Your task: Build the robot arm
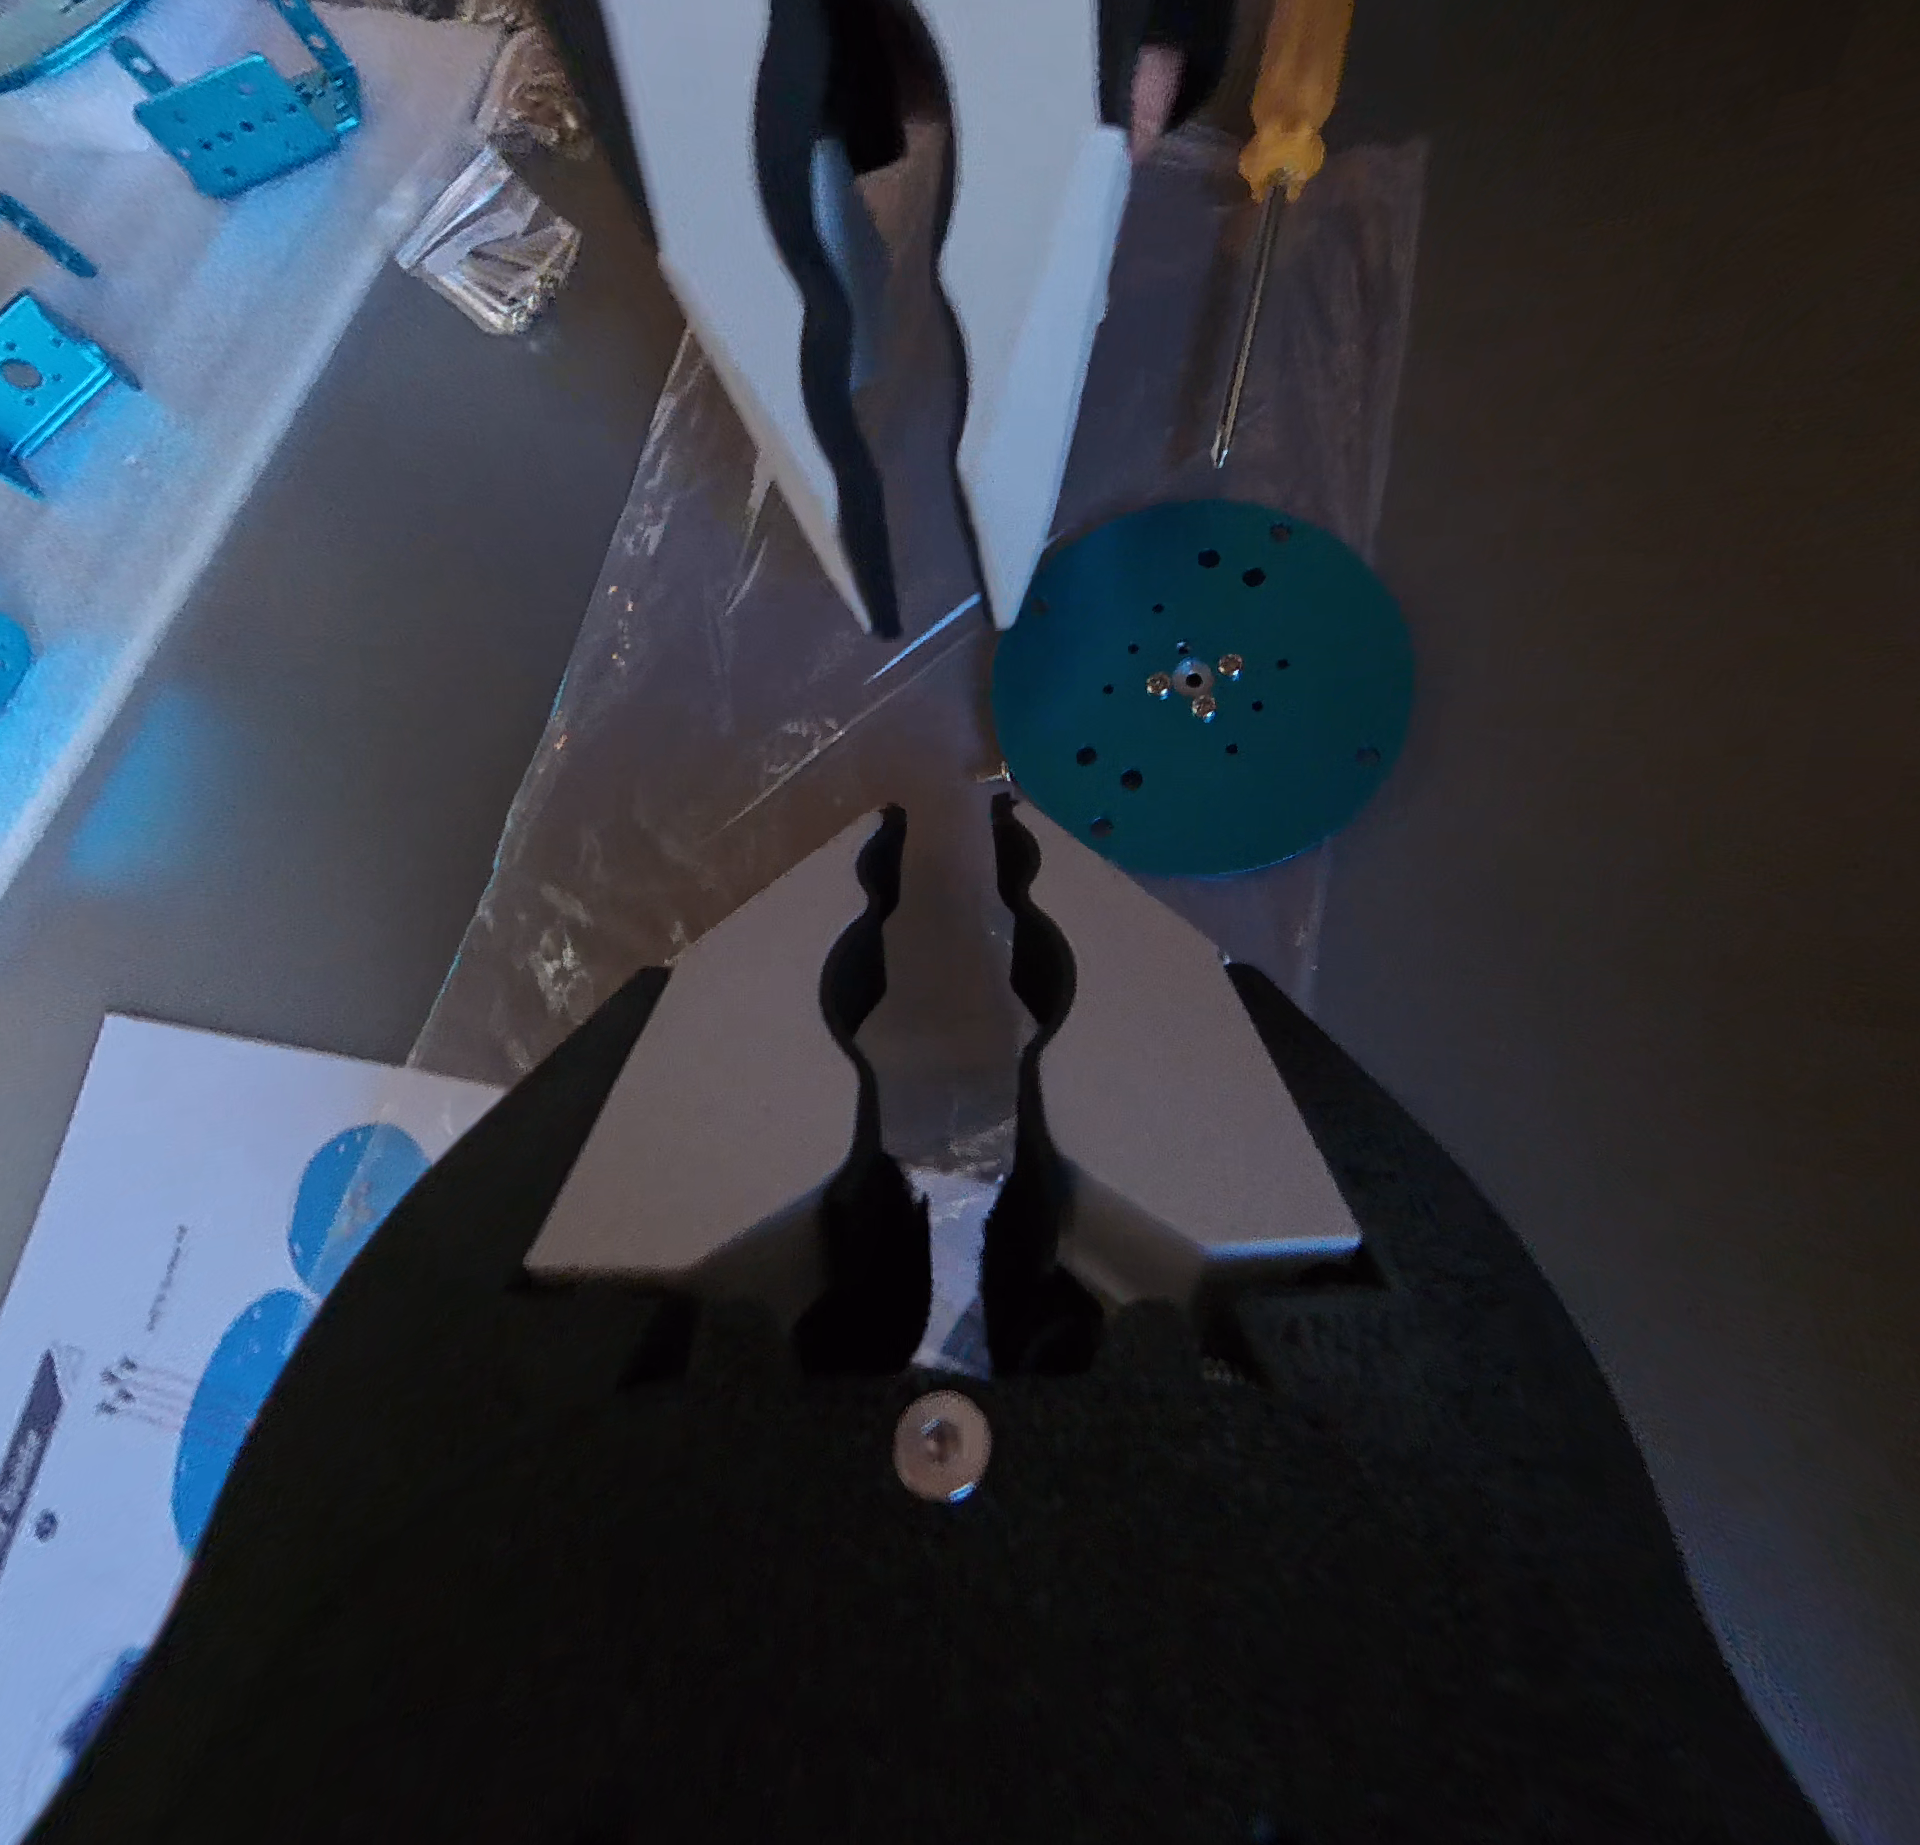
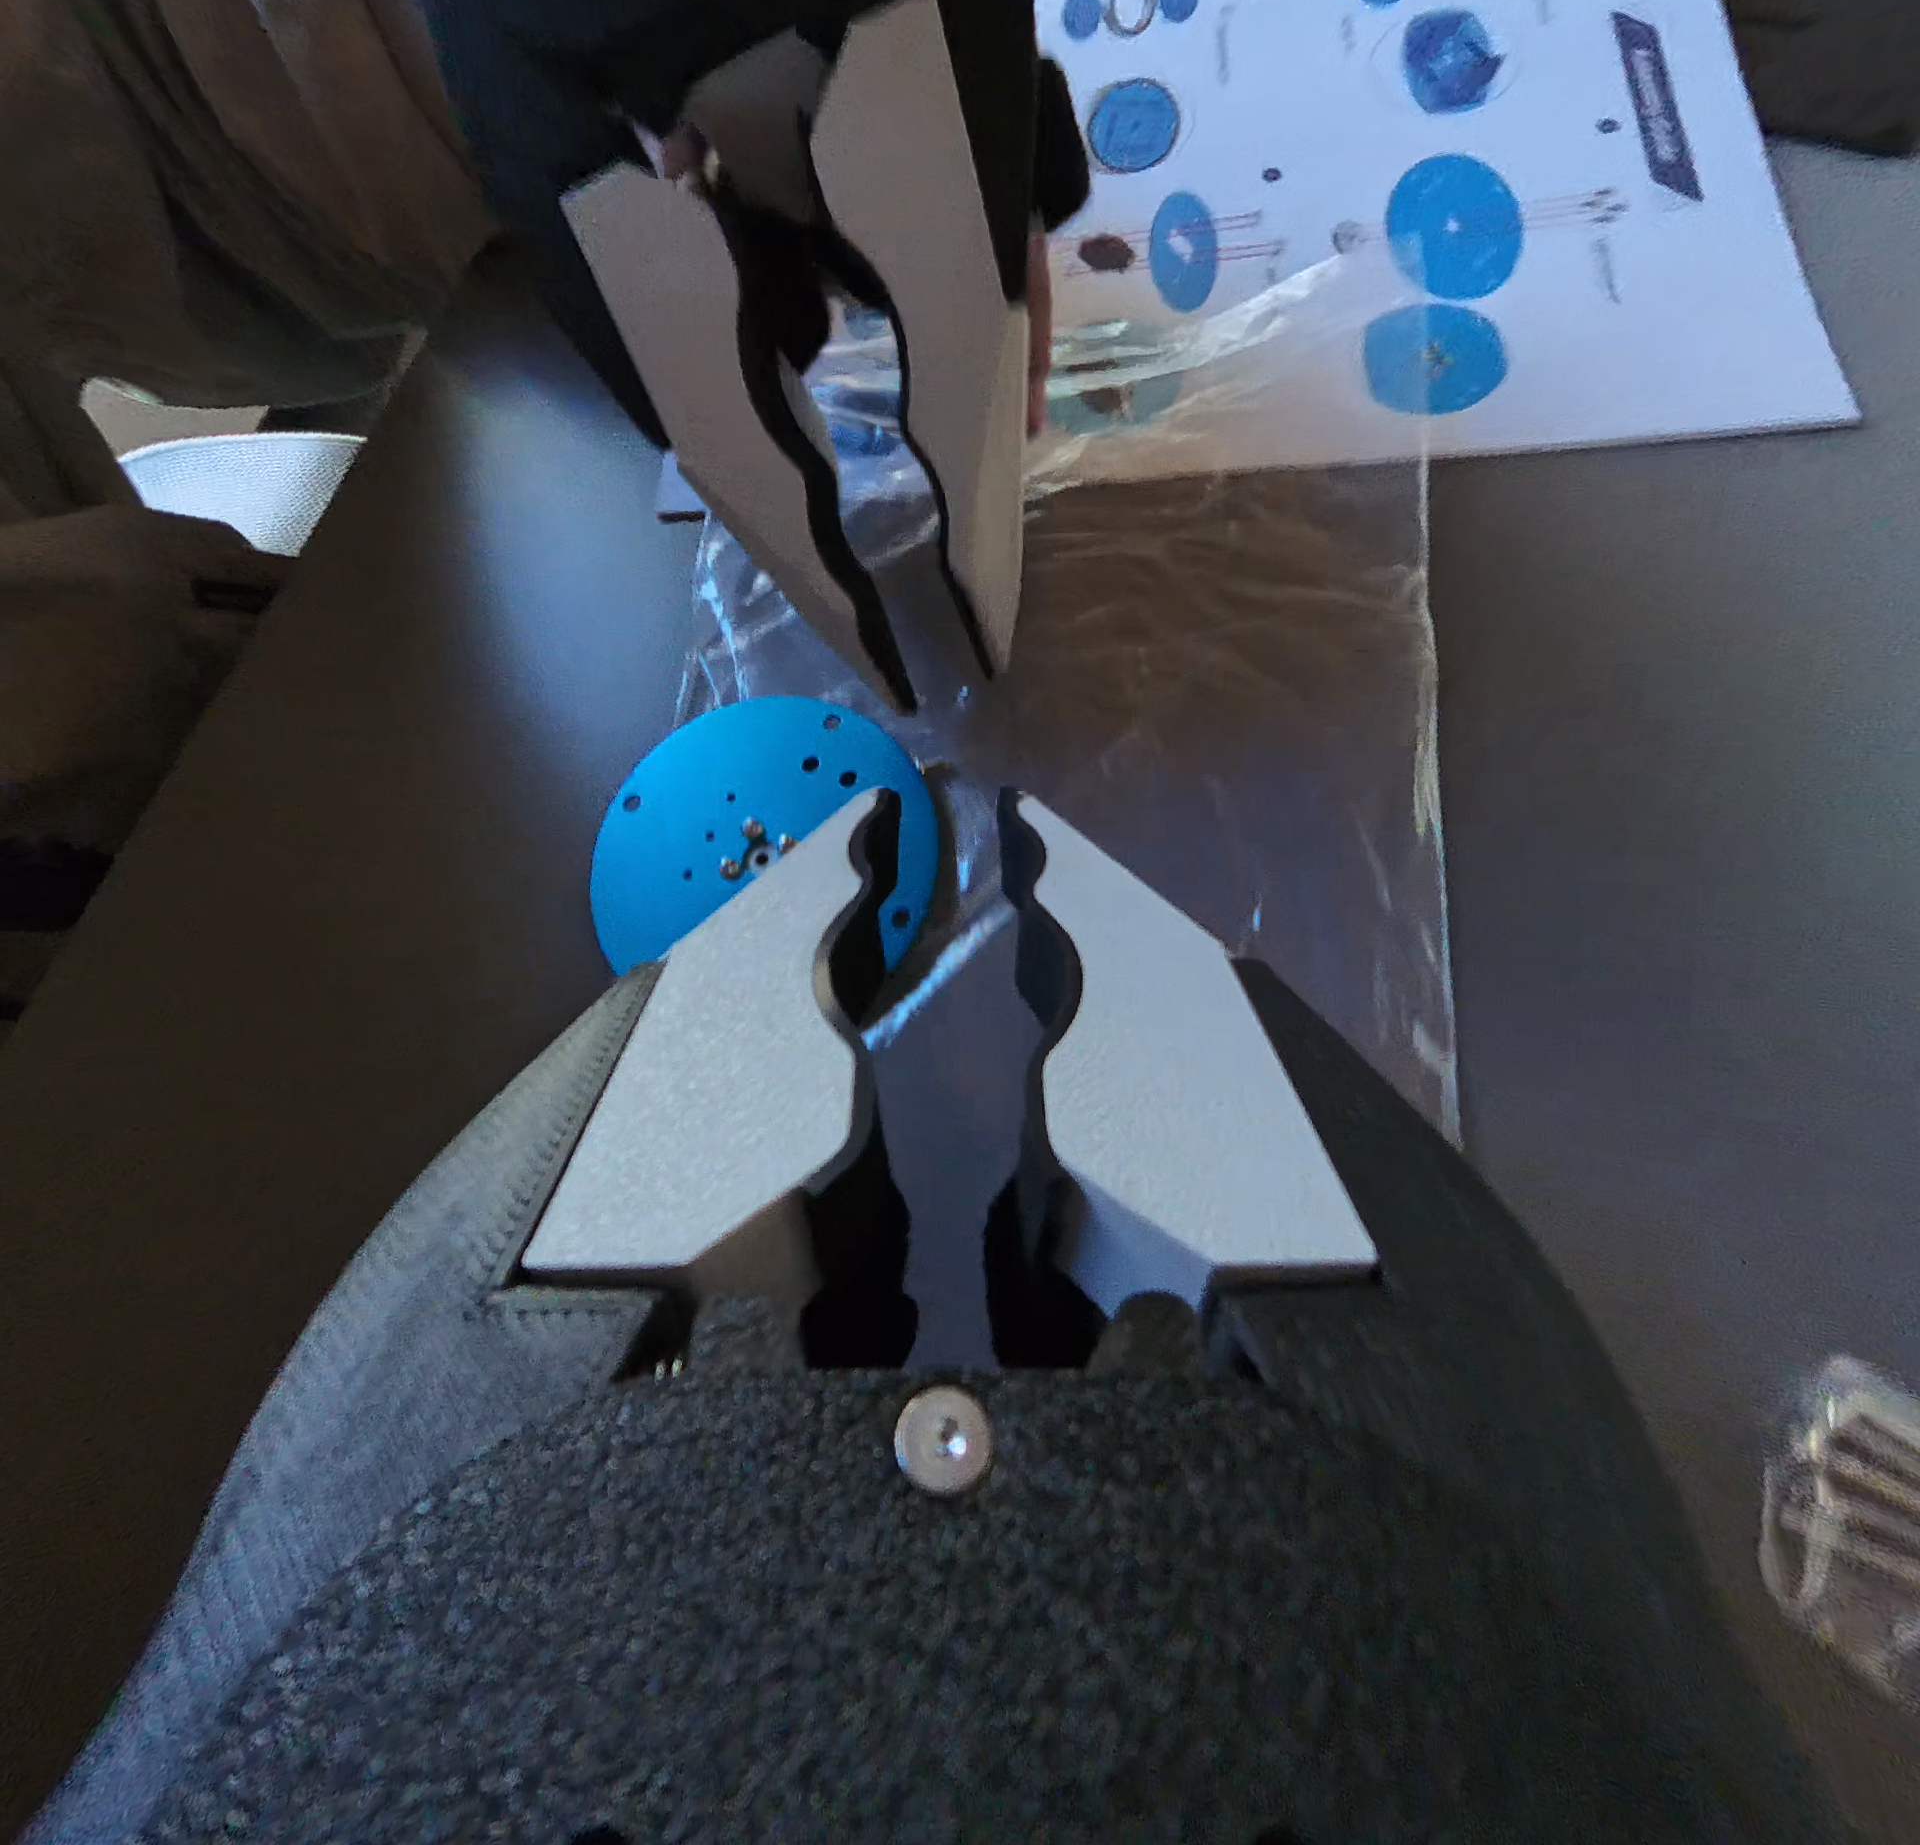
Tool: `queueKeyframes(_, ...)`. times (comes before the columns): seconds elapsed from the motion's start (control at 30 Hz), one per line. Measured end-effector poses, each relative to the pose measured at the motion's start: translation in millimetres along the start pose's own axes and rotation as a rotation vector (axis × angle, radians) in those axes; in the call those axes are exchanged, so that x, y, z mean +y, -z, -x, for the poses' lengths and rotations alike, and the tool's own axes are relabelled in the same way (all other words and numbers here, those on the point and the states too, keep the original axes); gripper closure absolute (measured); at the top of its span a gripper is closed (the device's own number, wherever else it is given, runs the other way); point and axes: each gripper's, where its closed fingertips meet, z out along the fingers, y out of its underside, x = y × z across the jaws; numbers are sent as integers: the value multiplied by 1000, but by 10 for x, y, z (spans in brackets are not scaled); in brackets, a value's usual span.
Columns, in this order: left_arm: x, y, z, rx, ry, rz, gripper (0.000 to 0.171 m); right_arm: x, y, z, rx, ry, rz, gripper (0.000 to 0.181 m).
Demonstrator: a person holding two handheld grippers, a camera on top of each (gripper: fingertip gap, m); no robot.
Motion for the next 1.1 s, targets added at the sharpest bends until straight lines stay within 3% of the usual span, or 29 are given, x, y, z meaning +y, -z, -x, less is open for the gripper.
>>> queueKeyframes(0.13,-24,-30,-60,73,-116,-2,154,-129,-34,-39,-47,-24,-43,166)
queueKeyframes(0.3,-48,-33,-129,245,-272,47,147,-18,39,-80,-88,-75,-89,169)
queueKeyframes(0.57,73,-90,-30,468,-317,223,146,160,-3,-84,-201,-215,-29,169)
queueKeyframes(0.8,-14,-168,-104,557,-441,229,149,160,4,-59,-296,-327,-31,171)
queueKeyframes(0.97,-25,-160,-213,604,-487,233,169,120,47,-77,-332,-380,-70,172)
queueKeyframes(1.1,-12,-144,-202,568,-473,238,161,109,61,-69,-350,-388,-79,172)
